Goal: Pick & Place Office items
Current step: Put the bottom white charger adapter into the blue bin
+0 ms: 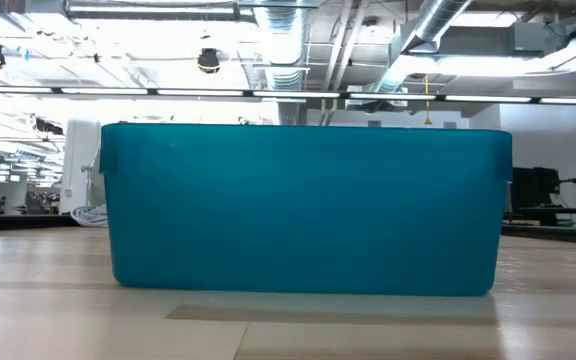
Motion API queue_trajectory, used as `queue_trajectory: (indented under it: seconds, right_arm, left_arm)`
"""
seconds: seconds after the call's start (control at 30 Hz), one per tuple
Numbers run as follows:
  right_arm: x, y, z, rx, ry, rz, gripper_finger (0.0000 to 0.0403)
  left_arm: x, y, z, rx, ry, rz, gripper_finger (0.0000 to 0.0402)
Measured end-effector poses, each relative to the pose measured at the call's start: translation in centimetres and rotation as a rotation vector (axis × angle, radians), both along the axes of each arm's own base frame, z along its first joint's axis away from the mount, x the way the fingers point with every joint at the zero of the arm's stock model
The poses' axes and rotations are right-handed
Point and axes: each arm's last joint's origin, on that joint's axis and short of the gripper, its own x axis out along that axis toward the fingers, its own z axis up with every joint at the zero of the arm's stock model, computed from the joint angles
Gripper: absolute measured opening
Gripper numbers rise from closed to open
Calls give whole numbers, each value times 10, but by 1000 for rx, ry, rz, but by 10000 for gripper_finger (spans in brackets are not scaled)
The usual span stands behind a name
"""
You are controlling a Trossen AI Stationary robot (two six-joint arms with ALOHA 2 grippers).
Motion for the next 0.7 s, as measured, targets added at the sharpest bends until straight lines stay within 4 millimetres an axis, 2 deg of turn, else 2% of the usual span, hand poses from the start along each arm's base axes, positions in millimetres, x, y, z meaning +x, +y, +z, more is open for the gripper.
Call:
queue_trajectory:
  seconds: [0.2,0.33,0.47,0.7]
  right_arm:
    - [-13,1,27,-6,-116,-43,19]
    - [-30,-1,47,-6,-112,-78,48]
    - [-48,0,58,1,-53,-64,103]
    - [-71,10,57,68,169,26,239]
  left_arm:
    - [0,0,0,0,0,0,199]
    - [0,0,0,0,0,0,199]
    - [0,0,0,0,1,-1,199]
    - [0,0,0,1,0,-4,199]
